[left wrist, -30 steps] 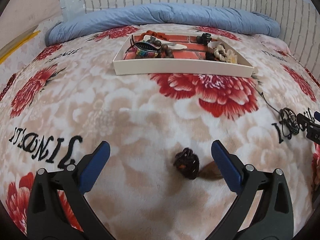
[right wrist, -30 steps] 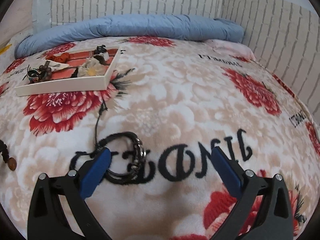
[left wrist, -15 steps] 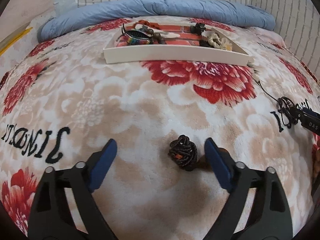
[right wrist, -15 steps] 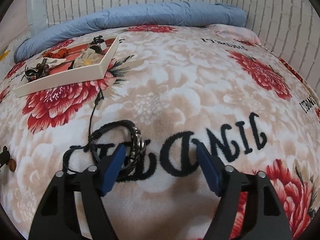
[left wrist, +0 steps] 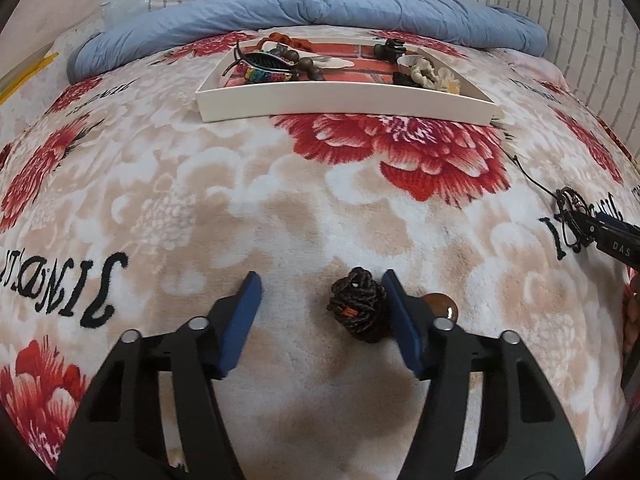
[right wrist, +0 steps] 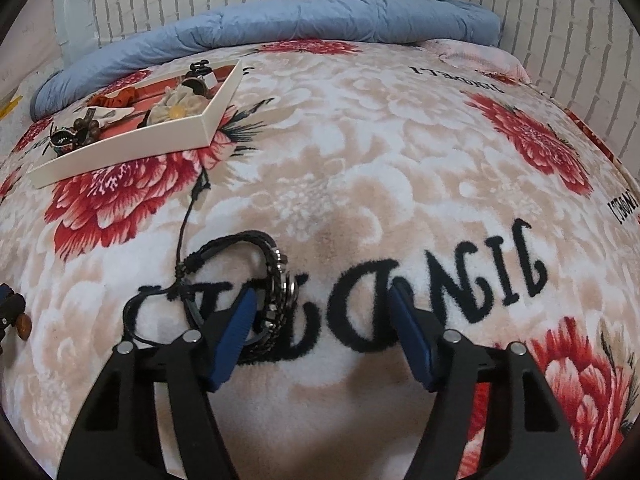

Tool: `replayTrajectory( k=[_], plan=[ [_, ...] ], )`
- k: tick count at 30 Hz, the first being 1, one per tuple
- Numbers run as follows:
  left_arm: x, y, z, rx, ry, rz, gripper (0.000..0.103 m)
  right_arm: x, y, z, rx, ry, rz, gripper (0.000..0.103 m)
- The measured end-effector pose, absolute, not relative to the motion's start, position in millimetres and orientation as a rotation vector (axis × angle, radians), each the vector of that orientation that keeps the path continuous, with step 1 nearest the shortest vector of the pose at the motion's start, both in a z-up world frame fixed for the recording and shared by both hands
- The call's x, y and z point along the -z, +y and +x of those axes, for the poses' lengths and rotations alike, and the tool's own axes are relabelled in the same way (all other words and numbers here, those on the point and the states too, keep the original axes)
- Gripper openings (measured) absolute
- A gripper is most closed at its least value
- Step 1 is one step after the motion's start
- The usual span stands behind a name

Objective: Organize jewelry
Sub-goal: 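Grasp the knotted hair tie with the left tool while the right tool grasps the leather cord bracelet, then carry the hair tie and leather bracelet into the tray and open both tools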

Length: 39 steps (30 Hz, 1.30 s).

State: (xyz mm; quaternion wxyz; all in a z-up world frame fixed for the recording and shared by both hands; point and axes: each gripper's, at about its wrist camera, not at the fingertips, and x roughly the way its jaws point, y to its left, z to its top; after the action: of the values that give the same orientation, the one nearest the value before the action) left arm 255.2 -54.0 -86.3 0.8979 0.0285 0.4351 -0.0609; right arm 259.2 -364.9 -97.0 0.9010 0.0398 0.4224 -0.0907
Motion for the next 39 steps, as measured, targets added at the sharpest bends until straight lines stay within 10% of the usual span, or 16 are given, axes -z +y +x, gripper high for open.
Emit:
replayTrajectory(
  k=[15, 39],
  plan=[
    [86.8, -57.7, 253.6, 0.151, 0.894, 0.071, 0.04, 96.7, -359.5, 258.1, 0.137, 0.864, 0.075, 0.021],
    [77.1, -49.9, 255.1, 0.184, 0.87, 0.007, 0.021, 83.6, -358.4, 253.0, 0.117, 0.819, 0.083, 0.015]
  ],
)
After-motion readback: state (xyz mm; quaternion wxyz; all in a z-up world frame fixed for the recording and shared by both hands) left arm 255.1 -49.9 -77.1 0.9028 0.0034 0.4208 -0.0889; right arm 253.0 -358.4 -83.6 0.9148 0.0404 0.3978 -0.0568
